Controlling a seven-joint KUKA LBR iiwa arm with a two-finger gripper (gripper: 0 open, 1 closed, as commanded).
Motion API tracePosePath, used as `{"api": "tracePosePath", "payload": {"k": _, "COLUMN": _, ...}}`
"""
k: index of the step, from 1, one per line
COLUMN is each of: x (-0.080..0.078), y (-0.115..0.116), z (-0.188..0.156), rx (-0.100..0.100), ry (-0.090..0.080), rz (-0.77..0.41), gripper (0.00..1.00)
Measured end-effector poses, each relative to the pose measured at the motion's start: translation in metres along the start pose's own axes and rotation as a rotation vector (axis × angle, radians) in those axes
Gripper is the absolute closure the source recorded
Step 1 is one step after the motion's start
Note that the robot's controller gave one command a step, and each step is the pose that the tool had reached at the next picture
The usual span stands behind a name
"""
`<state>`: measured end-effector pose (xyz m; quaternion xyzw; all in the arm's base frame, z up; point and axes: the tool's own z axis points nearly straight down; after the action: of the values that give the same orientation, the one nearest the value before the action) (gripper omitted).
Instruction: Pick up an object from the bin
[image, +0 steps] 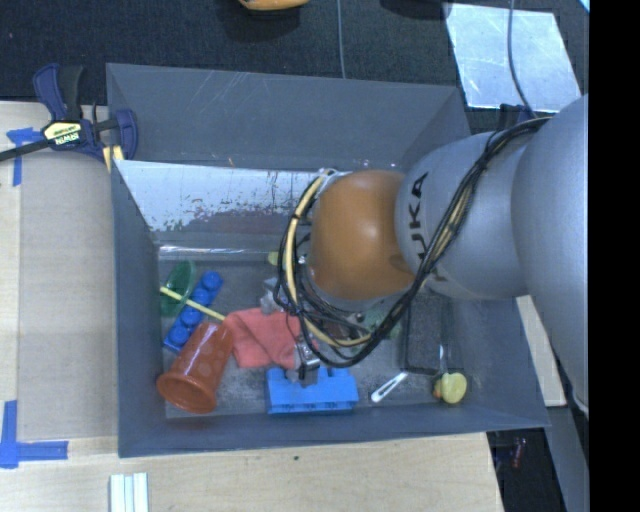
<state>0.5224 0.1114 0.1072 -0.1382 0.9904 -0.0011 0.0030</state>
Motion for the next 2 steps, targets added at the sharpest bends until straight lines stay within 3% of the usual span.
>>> {"api": "tracePosePath", "payload": {"k": 1, "x": -0.0441, "y": 0.0418, "z": 0.0364, "rx": -0.004, "ry": -0.002, "rz": 0.064, "gripper": 1.0}}
{"api": "tracePosePath", "payload": {"k": 2, "x": -0.0441, "y": 0.0418, "z": 0.0363, "rx": -0.003, "ry": -0.003, "rz": 0.063, "gripper": 1.0}}
